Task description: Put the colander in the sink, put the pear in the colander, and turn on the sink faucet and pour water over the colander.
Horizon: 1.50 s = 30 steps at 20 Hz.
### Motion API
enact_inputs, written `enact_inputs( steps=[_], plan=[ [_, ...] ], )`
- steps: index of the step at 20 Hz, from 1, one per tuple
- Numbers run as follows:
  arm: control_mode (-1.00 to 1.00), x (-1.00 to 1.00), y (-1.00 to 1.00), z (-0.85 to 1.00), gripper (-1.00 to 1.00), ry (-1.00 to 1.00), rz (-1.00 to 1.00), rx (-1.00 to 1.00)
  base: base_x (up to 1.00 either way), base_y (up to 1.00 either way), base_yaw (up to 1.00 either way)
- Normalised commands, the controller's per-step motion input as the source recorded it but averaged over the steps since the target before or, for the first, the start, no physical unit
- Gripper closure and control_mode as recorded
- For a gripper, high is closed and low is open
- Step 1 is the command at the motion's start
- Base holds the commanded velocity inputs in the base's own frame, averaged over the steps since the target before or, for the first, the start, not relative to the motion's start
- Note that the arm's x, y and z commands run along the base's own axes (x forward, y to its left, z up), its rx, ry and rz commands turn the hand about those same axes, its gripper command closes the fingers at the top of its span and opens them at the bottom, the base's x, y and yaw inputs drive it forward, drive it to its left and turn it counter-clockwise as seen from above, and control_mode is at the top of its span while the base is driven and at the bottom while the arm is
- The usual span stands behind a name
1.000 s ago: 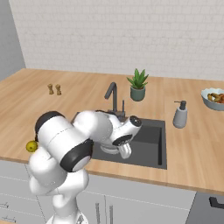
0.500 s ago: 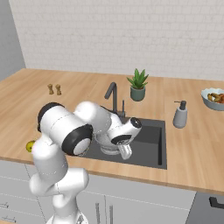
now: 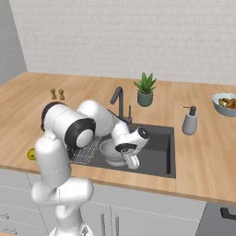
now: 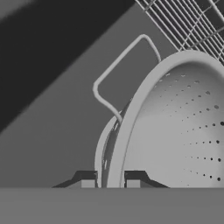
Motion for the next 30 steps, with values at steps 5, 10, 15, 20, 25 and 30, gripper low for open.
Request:
enact_inputs(
  steps=[5, 10, 15, 20, 25, 30],
  plan=[
    [-1.00, 0.10, 0.00, -0.19, 1.00, -0.04, 0.03, 0.00, 0.00, 0.00, 0.00],
    [-1.00, 0.08, 0.00, -0.23, 1.00, -0.02, 0.03, 0.00, 0.00, 0.00, 0.00],
    [-1.00, 0.02, 0.02, -0.14, -1.00, -0.01, 0.02, 0.00, 0.00, 0.00, 0.00],
    [-1.00, 0.00, 0.00, 0.07, -1.00, 0.00, 0.00, 0.00, 0.00, 0.00, 0.00],
    [-1.00, 0.00, 0.00, 0.50, -1.00, 0.00, 0.00, 0.00, 0.00, 0.00, 0.00],
    [-1.00, -0.05, 0.00, 0.73, -1.00, 0.00, 0.00, 0.00, 0.00, 0.00, 0.00]
  ],
)
